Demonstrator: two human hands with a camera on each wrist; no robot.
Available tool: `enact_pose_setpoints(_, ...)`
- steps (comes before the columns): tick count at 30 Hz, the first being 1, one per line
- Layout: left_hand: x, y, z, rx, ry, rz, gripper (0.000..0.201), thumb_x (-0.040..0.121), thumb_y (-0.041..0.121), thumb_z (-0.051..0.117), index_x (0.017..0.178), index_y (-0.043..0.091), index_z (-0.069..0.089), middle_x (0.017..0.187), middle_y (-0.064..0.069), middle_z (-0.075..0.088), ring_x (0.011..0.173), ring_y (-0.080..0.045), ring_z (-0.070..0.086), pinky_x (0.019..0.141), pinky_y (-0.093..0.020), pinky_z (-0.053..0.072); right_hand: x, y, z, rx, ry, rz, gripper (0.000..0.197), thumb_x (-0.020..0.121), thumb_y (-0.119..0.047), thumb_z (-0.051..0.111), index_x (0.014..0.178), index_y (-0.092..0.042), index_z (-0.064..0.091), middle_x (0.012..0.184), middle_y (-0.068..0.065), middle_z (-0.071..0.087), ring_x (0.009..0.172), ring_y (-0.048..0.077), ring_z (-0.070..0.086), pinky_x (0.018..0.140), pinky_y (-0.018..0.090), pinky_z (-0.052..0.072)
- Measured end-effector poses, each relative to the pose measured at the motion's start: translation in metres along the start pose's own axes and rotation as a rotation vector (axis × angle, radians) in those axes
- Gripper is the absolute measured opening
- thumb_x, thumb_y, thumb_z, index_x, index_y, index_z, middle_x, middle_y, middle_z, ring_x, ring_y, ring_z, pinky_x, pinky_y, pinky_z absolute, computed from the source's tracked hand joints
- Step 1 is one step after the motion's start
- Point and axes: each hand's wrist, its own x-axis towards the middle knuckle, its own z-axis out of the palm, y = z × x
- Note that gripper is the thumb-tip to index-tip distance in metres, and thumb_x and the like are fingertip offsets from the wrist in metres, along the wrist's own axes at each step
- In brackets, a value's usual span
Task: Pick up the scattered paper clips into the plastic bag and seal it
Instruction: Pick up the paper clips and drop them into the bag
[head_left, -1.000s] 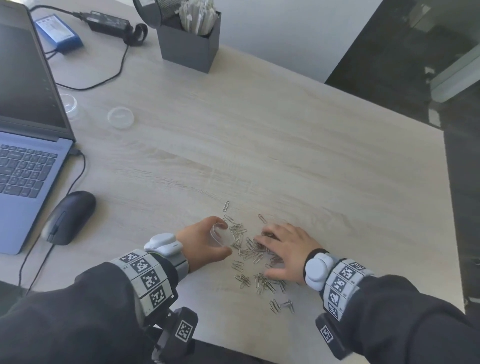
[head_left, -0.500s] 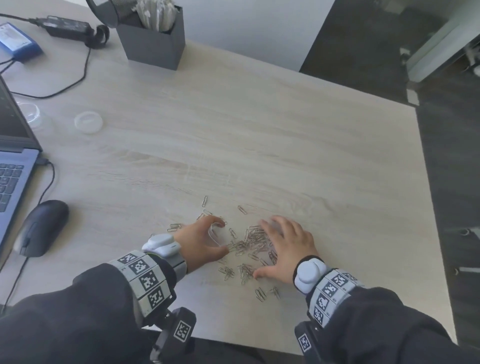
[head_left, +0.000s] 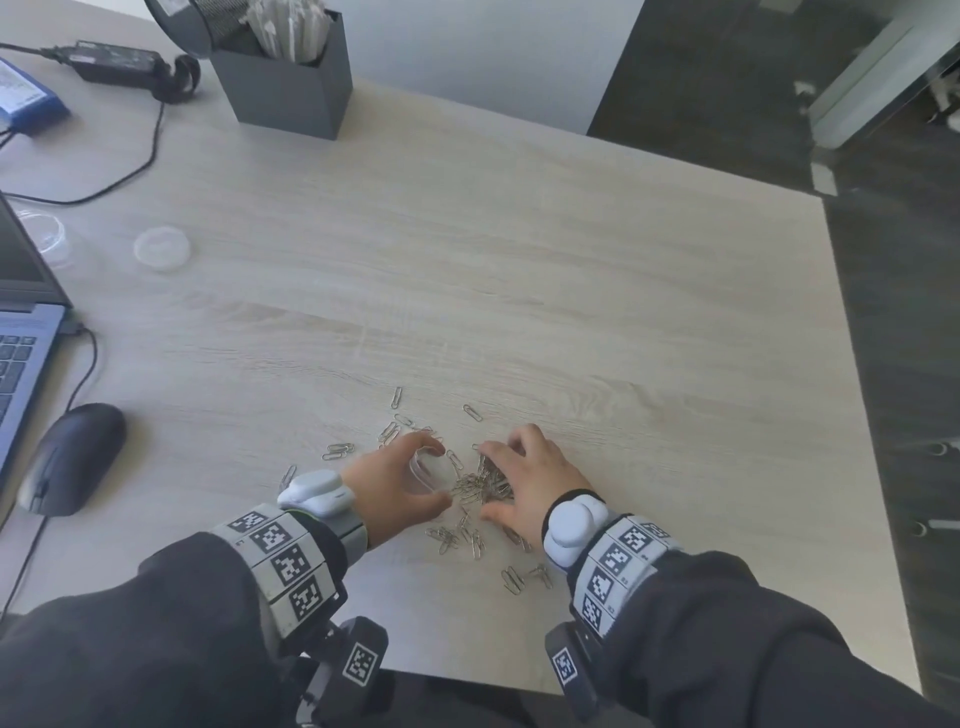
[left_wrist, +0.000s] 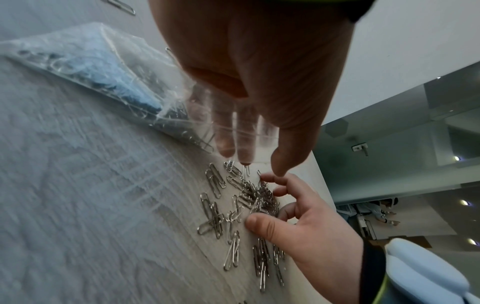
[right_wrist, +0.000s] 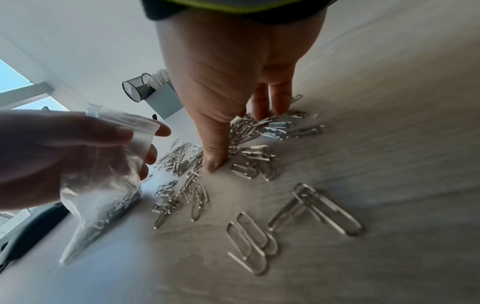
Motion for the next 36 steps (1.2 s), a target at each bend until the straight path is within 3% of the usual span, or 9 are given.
enact_pose_setpoints(6,-0.004,0.000,0.000,-0.009,0.002,-0.003,0.058,0.071,0.052,0.070,0.125,0.037,0.054,0.102,0.007,0.071,0.093,-0.015,0.068,0.088,-0.035,0.055,0.012,-0.005,-0.002,0.018,-0.030,-0.027,0.031,0.088,-0.036,0.060,0.116,-0.030,0.047,0.113,-0.003,0.039,0.088,0.022,0.052,0.072,0.036,0.051)
enact_pose_setpoints(11,-0.004,-0.004,0.002,-0.006,0.027,0.011,0.053,0.081,0.038,0.076,0.128,0.034,0.053,0.098,0.007,0.069,0.091,-0.015,0.066,0.083,-0.031,0.052,0.013,0.000,-0.002,0.032,-0.014,-0.017,0.016,0.090,-0.027,0.053,0.106,-0.027,0.050,0.107,-0.003,0.046,0.081,0.026,0.054,0.069,0.034,0.050)
enact_pose_setpoints(15,-0.004,-0.005,0.005,0.026,0.029,-0.014,0.063,0.073,0.044,0.072,0.131,0.037,0.047,0.100,0.006,0.069,0.091,-0.017,0.067,0.082,-0.032,0.054,0.011,0.005,-0.004,0.052,-0.009,0.030,0.013,0.085,-0.023,0.053,0.098,-0.023,0.055,0.099,-0.001,0.052,0.081,0.027,0.055,0.068,0.031,0.047)
enact_pose_setpoints(19,0.000,-0.009,0.009,0.055,0.025,-0.032,0.057,0.063,0.052,0.061,0.118,0.047,0.046,0.103,0.012,0.070,0.092,-0.016,0.068,0.086,-0.037,0.057,0.007,0.013,-0.011,0.161,-0.008,0.113,0.011,0.080,-0.020,0.057,0.091,-0.023,0.059,0.093,-0.002,0.058,0.084,0.021,0.055,0.070,0.028,0.043)
enact_pose_setpoints(23,0.004,-0.003,0.012,0.058,0.019,-0.049,0.037,0.066,0.046,0.055,0.101,0.049,0.044,0.093,0.012,0.070,0.085,-0.018,0.068,0.081,-0.039,0.059,0.001,0.019,-0.017,0.394,0.002,0.293,0.009,0.077,-0.018,0.063,0.083,-0.024,0.064,0.079,-0.007,0.063,0.069,0.016,0.057,0.063,0.025,0.046)
enact_pose_setpoints(27,0.005,0.006,0.012,0.069,0.008,-0.037,0.030,0.068,0.044,0.051,0.095,0.050,0.040,0.087,0.013,0.069,0.080,-0.020,0.068,0.078,-0.039,0.060,-0.003,0.020,-0.016,0.705,0.047,0.382,0.014,0.073,-0.010,0.065,0.071,-0.024,0.063,0.060,-0.003,0.062,0.049,0.017,0.056,0.051,0.031,0.050)
enact_pose_setpoints(30,0.007,0.009,0.013,0.093,0.006,-0.025,0.030,0.070,0.041,0.050,0.097,0.050,0.040,0.085,0.013,0.068,0.081,-0.019,0.068,0.077,-0.039,0.061,-0.007,0.004,-0.024,0.864,0.068,0.320,0.020,0.080,-0.001,0.062,0.071,-0.019,0.061,0.055,0.003,0.061,0.039,0.010,0.051,0.044,0.022,0.045)
enact_pose_setpoints(36,0.000,0.016,0.009,0.129,-0.033,0.038,0.033,0.071,0.044,0.055,0.098,0.046,0.036,0.087,0.010,0.068,0.084,-0.023,0.067,0.079,-0.040,0.058,-0.003,-0.038,-0.033,1.029,0.057,0.139,0.013,0.082,-0.003,0.066,0.077,-0.014,0.062,0.058,0.000,0.060,0.053,0.014,0.058,0.047,0.025,0.049)
